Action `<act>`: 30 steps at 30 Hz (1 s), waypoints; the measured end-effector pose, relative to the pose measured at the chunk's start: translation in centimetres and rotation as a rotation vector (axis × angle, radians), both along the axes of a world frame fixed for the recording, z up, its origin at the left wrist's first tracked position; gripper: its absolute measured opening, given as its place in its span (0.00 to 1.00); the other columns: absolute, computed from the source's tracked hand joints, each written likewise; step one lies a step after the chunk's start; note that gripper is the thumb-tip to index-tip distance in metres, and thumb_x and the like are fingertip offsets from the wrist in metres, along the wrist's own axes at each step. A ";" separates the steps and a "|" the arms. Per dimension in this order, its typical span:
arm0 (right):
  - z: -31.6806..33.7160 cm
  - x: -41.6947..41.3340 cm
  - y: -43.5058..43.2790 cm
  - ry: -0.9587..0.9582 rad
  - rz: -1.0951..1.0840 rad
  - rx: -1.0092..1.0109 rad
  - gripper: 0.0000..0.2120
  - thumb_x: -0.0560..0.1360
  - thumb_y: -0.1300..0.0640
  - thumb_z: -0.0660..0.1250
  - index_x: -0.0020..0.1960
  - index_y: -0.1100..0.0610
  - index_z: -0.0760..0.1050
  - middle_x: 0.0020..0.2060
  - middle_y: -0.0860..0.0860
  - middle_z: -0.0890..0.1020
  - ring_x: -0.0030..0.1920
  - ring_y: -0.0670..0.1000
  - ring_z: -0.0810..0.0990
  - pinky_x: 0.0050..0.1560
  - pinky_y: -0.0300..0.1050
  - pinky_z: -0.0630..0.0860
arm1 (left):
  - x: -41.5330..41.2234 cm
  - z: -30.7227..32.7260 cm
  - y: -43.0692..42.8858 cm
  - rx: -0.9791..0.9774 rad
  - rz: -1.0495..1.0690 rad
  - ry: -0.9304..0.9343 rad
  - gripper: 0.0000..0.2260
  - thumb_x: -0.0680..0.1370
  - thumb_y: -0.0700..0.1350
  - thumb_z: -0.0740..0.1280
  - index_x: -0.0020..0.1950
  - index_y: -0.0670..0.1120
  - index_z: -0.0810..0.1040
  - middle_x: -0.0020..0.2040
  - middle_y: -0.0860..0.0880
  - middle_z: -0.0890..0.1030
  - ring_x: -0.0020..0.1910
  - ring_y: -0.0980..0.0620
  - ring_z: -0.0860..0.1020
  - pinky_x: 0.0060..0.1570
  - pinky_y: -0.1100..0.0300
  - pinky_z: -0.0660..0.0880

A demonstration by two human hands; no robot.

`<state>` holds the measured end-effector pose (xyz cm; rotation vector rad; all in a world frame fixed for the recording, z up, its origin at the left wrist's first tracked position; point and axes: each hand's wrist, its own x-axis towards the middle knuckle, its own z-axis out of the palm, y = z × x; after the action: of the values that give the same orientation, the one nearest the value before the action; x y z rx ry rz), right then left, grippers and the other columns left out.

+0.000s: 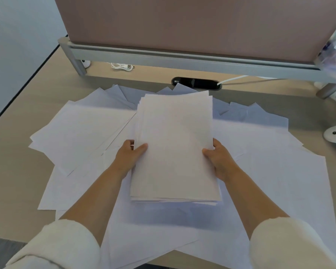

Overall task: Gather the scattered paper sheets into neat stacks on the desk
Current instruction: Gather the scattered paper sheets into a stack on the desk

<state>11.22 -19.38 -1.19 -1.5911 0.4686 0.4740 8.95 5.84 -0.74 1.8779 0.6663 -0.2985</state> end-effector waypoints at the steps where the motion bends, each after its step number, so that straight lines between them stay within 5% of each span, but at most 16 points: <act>1: 0.2 0.1 -0.1 0.005 0.029 0.003 0.19 0.77 0.68 0.59 0.64 0.54 0.70 0.49 0.54 0.81 0.43 0.54 0.80 0.49 0.51 0.79 | -0.1 0.0 0.1 -0.028 0.007 0.001 0.19 0.76 0.51 0.67 0.62 0.43 0.70 0.56 0.48 0.77 0.54 0.47 0.76 0.50 0.55 0.73; 8: -0.6 -0.2 1.0 -0.034 0.132 -0.342 0.21 0.75 0.65 0.60 0.67 0.58 0.67 0.54 0.55 0.76 0.51 0.56 0.76 0.52 0.47 0.74 | -1.4 -0.4 -0.6 0.039 -0.059 0.021 0.19 0.78 0.43 0.64 0.68 0.43 0.69 0.62 0.46 0.76 0.58 0.47 0.75 0.56 0.57 0.71; 14: -0.2 0.4 0.6 -0.063 0.158 -0.307 0.20 0.74 0.67 0.59 0.65 0.59 0.71 0.54 0.56 0.79 0.48 0.56 0.78 0.47 0.46 0.75 | -2.0 -0.5 -1.0 0.101 -0.021 0.005 0.17 0.78 0.43 0.63 0.68 0.43 0.71 0.61 0.47 0.77 0.56 0.50 0.74 0.54 0.58 0.71; 18: 0.0 1.3 0.4 -0.077 0.222 -0.466 0.20 0.74 0.66 0.58 0.65 0.57 0.71 0.54 0.54 0.77 0.51 0.56 0.76 0.48 0.45 0.71 | -2.2 -0.6 -1.5 0.088 0.069 0.043 0.20 0.79 0.41 0.62 0.70 0.42 0.68 0.61 0.46 0.75 0.61 0.44 0.73 0.63 0.49 0.72; 20: -0.3 1.5 0.5 -0.046 0.258 -0.582 0.16 0.73 0.63 0.60 0.60 0.55 0.73 0.54 0.56 0.77 0.53 0.59 0.76 0.48 0.46 0.72 | -2.3 -1.1 -1.9 0.093 0.090 0.061 0.10 0.78 0.40 0.61 0.57 0.47 0.76 0.51 0.48 0.77 0.54 0.44 0.74 0.61 0.49 0.73; 22: -0.5 1.7 0.6 -0.018 0.217 -0.607 0.07 0.72 0.59 0.61 0.49 0.53 0.73 0.51 0.57 0.75 0.46 0.58 0.74 0.42 0.44 0.70 | -2.3 -1.0 -2.1 0.124 0.087 0.077 0.12 0.78 0.38 0.59 0.38 0.52 0.69 0.38 0.51 0.72 0.45 0.47 0.72 0.50 0.54 0.72; 25: -0.3 1.8 0.8 -0.013 0.165 -0.531 0.06 0.72 0.59 0.62 0.49 0.56 0.72 0.49 0.56 0.75 0.40 0.54 0.74 0.35 0.41 0.69 | -2.3 -0.7 -2.4 0.054 0.106 0.109 0.08 0.77 0.37 0.58 0.46 0.46 0.76 0.42 0.47 0.76 0.44 0.46 0.73 0.48 0.53 0.73; 27: -0.3 1.8 0.7 -0.018 0.150 -0.498 0.08 0.73 0.60 0.62 0.52 0.57 0.72 0.47 0.54 0.77 0.42 0.55 0.75 0.41 0.44 0.72 | -2.3 -0.5 -2.5 -0.017 0.150 0.119 0.09 0.77 0.36 0.58 0.51 0.46 0.76 0.42 0.48 0.77 0.45 0.46 0.74 0.49 0.53 0.74; 30: -0.4 1.8 0.6 -0.019 0.153 -0.477 0.14 0.74 0.60 0.63 0.59 0.58 0.72 0.46 0.52 0.76 0.46 0.56 0.76 0.47 0.46 0.73 | -2.4 -0.4 -2.6 -0.064 0.180 0.125 0.07 0.78 0.36 0.59 0.44 0.46 0.73 0.41 0.48 0.76 0.45 0.45 0.73 0.47 0.54 0.72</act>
<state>13.02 -18.79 -1.54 -2.0999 0.4694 0.4843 6.55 3.24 -1.18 1.7355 0.8940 -0.3186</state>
